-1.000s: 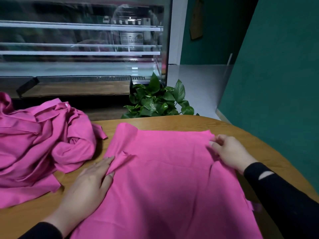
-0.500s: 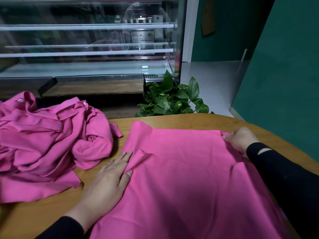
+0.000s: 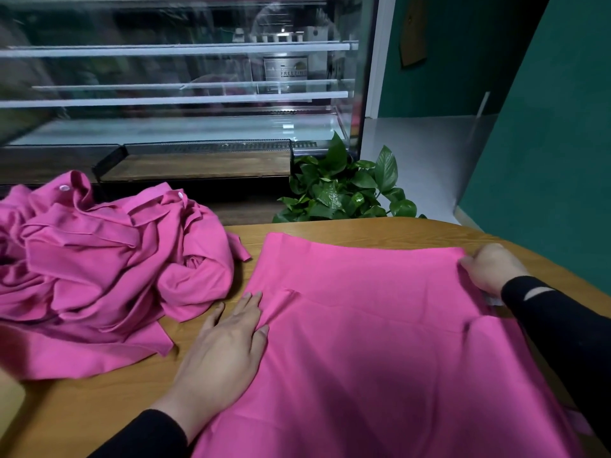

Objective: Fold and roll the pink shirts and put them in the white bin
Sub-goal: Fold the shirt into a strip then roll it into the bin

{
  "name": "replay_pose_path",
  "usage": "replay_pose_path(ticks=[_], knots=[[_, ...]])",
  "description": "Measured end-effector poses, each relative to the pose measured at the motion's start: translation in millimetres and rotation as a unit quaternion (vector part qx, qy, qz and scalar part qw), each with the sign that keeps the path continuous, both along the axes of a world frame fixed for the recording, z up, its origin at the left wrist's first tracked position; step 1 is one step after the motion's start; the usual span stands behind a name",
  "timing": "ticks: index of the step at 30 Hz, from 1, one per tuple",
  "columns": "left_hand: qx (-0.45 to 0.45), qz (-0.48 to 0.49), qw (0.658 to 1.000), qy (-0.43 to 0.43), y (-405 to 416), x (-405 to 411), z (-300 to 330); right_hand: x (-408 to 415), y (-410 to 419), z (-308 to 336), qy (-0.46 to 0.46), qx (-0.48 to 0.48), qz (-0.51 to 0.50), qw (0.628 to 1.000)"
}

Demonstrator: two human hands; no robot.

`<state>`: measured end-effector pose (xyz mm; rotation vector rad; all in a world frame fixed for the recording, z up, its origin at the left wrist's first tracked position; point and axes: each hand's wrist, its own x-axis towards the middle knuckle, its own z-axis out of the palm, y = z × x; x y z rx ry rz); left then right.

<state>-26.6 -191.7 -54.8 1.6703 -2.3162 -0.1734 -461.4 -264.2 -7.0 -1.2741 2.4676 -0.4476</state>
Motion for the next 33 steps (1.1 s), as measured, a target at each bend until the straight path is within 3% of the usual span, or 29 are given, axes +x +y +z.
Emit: replay_pose_path(ticks=[5,8,10,13,16,19,23,25,28,30,33], knots=[[-0.007,0.003,1.000,-0.005,1,-2,0,-2,-1,-3,0.089,0.000,0.017,0.996],[-0.010,0.003,1.000,-0.010,2,-1,0,36,4,15,0.179,-0.149,0.077,0.969],[-0.009,0.002,1.000,-0.012,2,-1,0,89,5,31,0.171,-0.223,0.217,0.935],[-0.005,0.000,1.000,-0.004,1,-2,2,181,7,33,0.075,-0.165,0.431,0.884],[0.003,0.001,1.000,0.001,2,-2,5,249,0,15,0.018,-0.057,0.511,0.857],[0.007,0.000,1.000,0.006,5,-3,10,271,-22,-4,0.009,0.020,0.508,0.861],[0.009,0.000,1.000,0.003,4,-5,12,274,-45,-18,0.058,0.038,0.486,0.871],[0.008,0.001,1.000,0.003,3,-4,10,276,-45,-15,0.027,0.017,0.478,0.878],[0.023,0.005,1.000,0.005,-1,1,8,264,-29,-3,-0.097,-0.117,0.418,0.895],[0.027,0.001,1.000,0.015,-2,0,8,246,-8,4,-0.108,-0.177,0.402,0.892],[0.035,0.016,0.997,0.063,-5,1,11,214,21,7,-0.102,-0.108,0.444,0.883]])
